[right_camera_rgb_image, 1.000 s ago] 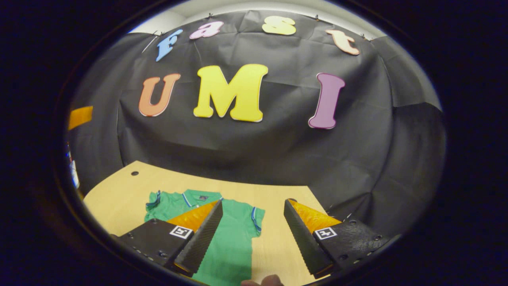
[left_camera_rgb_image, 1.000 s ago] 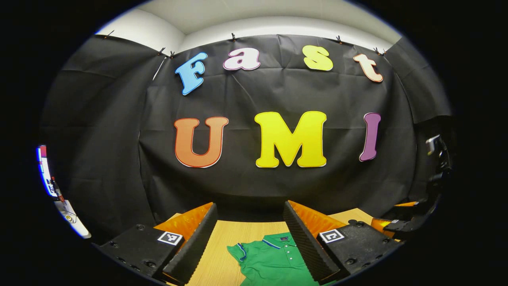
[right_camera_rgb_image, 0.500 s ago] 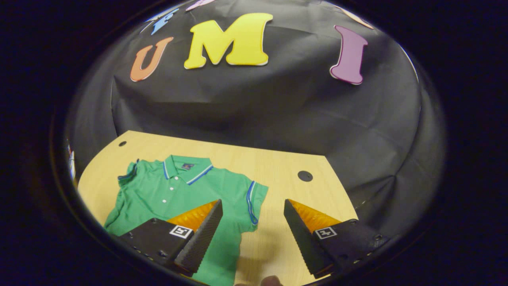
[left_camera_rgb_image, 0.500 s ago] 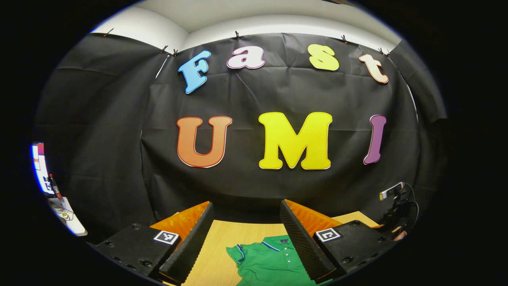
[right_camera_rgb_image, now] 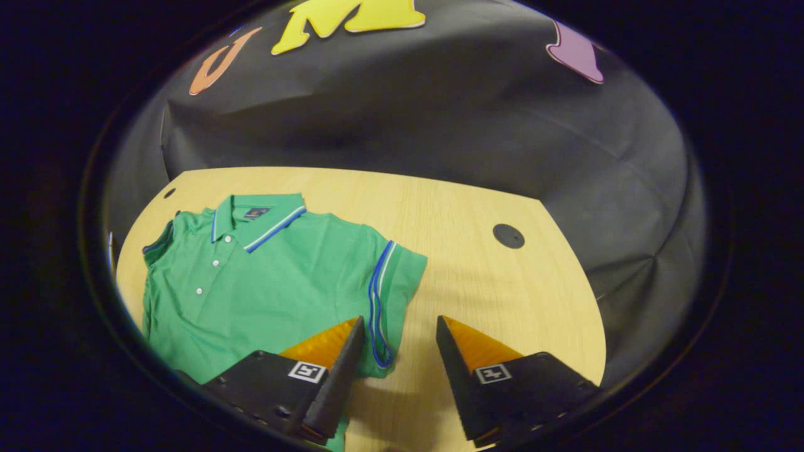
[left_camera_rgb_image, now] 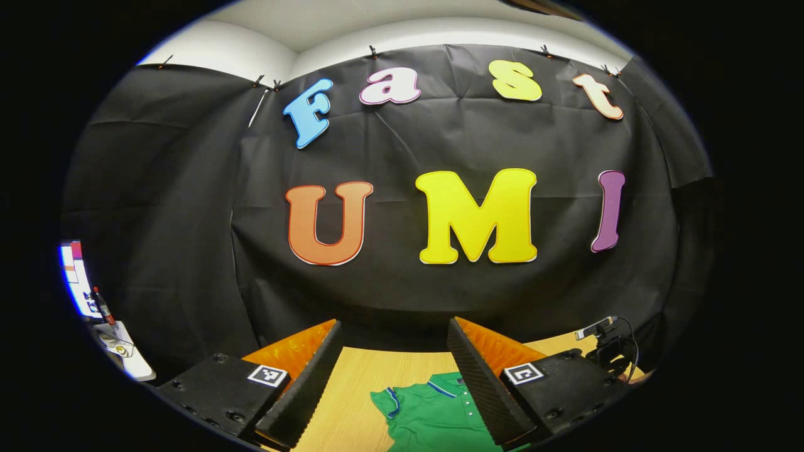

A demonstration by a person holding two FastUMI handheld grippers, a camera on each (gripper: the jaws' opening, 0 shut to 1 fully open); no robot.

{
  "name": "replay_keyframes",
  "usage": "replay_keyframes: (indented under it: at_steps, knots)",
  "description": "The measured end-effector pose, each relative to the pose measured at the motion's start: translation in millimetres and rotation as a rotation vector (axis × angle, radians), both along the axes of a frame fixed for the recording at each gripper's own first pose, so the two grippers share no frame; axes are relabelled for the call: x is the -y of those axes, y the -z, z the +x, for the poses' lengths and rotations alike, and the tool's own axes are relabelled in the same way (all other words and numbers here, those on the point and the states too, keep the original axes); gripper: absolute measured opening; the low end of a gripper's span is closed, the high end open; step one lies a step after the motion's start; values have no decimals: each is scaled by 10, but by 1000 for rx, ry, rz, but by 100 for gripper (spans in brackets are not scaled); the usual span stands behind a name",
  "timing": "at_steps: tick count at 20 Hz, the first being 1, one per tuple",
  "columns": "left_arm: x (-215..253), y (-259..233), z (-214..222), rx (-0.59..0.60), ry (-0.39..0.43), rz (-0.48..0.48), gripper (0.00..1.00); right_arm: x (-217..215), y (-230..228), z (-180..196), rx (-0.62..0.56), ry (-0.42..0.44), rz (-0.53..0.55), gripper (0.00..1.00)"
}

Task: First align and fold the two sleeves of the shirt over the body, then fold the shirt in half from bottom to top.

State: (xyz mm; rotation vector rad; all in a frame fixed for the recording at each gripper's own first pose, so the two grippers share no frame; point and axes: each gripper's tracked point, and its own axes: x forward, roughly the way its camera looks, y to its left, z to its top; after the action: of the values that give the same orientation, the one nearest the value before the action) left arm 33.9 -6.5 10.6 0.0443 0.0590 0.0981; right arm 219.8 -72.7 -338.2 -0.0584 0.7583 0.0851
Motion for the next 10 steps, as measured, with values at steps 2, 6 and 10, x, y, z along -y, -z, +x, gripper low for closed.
replay_keyframes:
  at_steps: [2,6,10]
  knots:
    - [21,4,12,-2,1,3,100,0,109,14,-30,15,6,58]
    - [38,20,19,-12,4,7,100,41,68,55,-22,45,21,3]
    - [-23,6,-39,-12,-5,9,100,-85,-162,22,2,39,88,0]
